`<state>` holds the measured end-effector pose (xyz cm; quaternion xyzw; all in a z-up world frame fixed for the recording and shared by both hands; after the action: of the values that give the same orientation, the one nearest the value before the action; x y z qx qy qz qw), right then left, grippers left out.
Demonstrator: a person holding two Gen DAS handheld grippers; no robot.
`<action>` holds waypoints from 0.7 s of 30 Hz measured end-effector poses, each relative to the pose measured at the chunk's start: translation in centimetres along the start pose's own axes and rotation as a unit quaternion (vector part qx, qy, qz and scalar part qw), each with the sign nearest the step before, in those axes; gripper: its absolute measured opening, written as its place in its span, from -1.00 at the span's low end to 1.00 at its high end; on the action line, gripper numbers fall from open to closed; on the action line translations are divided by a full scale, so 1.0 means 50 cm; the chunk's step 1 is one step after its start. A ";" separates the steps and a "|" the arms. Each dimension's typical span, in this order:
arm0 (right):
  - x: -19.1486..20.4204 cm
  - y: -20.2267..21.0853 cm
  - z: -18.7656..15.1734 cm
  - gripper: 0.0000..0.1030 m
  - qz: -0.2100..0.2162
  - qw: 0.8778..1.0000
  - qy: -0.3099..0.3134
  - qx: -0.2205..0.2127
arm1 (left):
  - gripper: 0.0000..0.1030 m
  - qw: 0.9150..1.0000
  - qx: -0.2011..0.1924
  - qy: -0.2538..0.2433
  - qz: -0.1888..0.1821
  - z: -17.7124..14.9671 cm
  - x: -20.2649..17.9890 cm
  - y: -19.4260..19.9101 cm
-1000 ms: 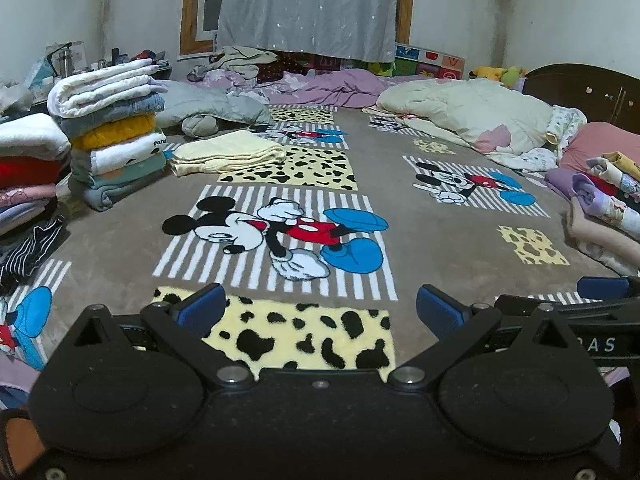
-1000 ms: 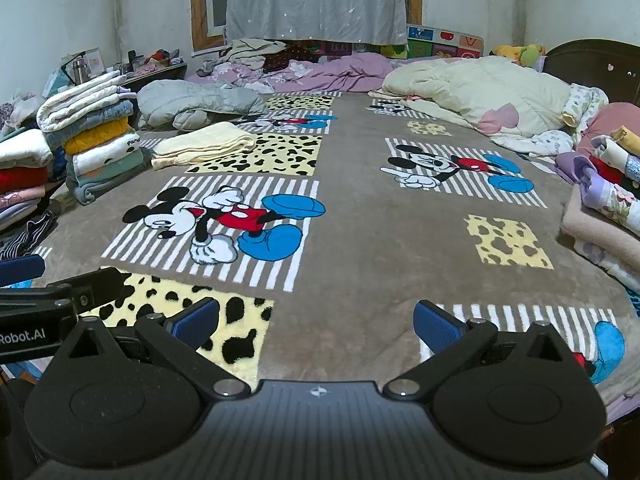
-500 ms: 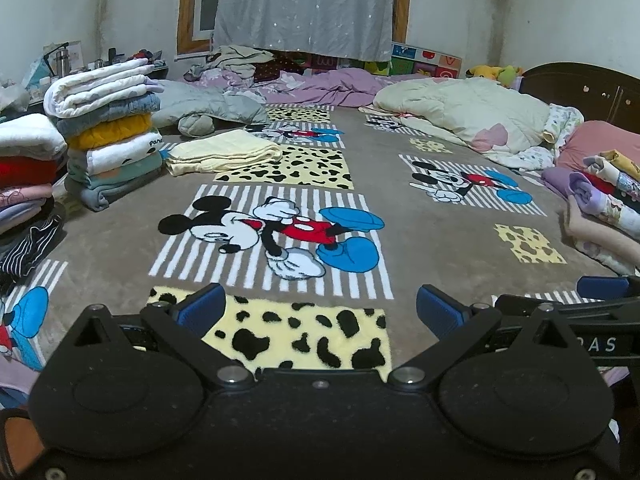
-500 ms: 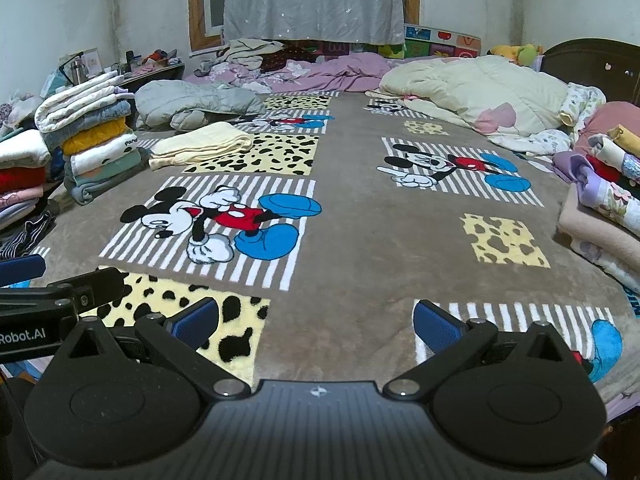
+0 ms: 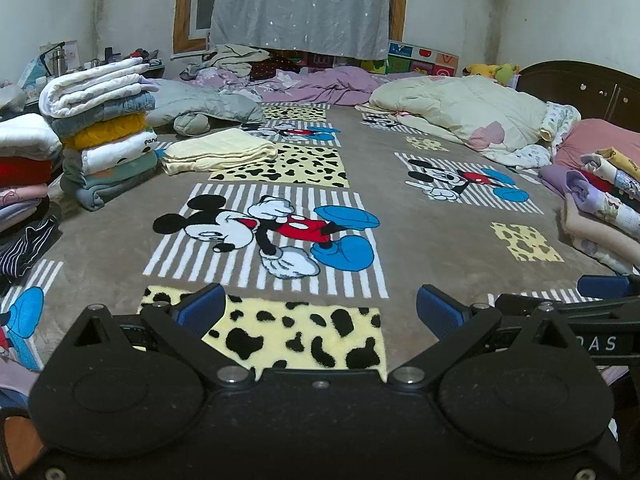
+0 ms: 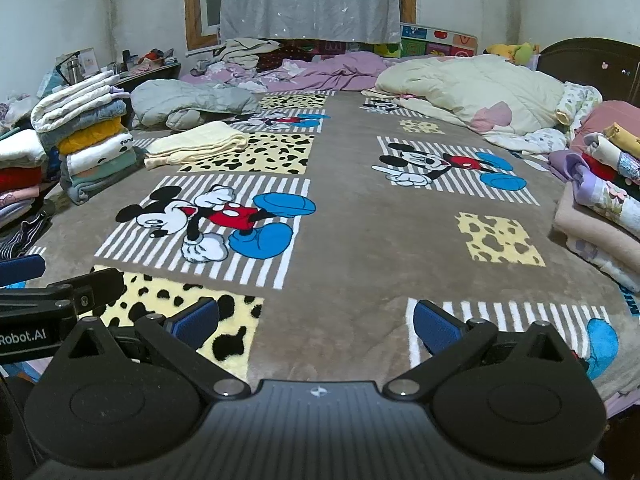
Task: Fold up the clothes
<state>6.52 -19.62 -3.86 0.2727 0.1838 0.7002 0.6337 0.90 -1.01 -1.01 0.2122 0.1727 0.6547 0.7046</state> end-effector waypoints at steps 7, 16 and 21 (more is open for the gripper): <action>-0.001 -0.001 0.000 0.99 -0.001 1.000 0.001 0.000 | 1.00 1.000 0.001 0.001 -0.001 0.004 0.003 0.002; 0.005 -0.002 0.002 0.99 -0.005 1.000 0.002 0.001 | 1.00 1.000 0.002 0.001 -0.002 0.007 0.006 -0.001; 0.003 -0.002 0.000 0.99 -0.006 1.000 0.003 0.000 | 1.00 1.000 0.002 0.001 -0.002 0.007 0.003 -0.002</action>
<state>6.60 -19.48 -3.88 0.2698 0.1870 0.6971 0.6374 1.18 -0.89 -0.74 0.2129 0.1753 0.6529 0.7054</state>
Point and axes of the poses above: each gripper's, at about its wrist camera, not at the fingertips, and y roughly against the way its jaws point, x to its left, z to its top, the point moved 1 cm from there along -y, roughly the way its jaws point, and after that the axes turned 7 degrees about -y, right-handed, at the moved point
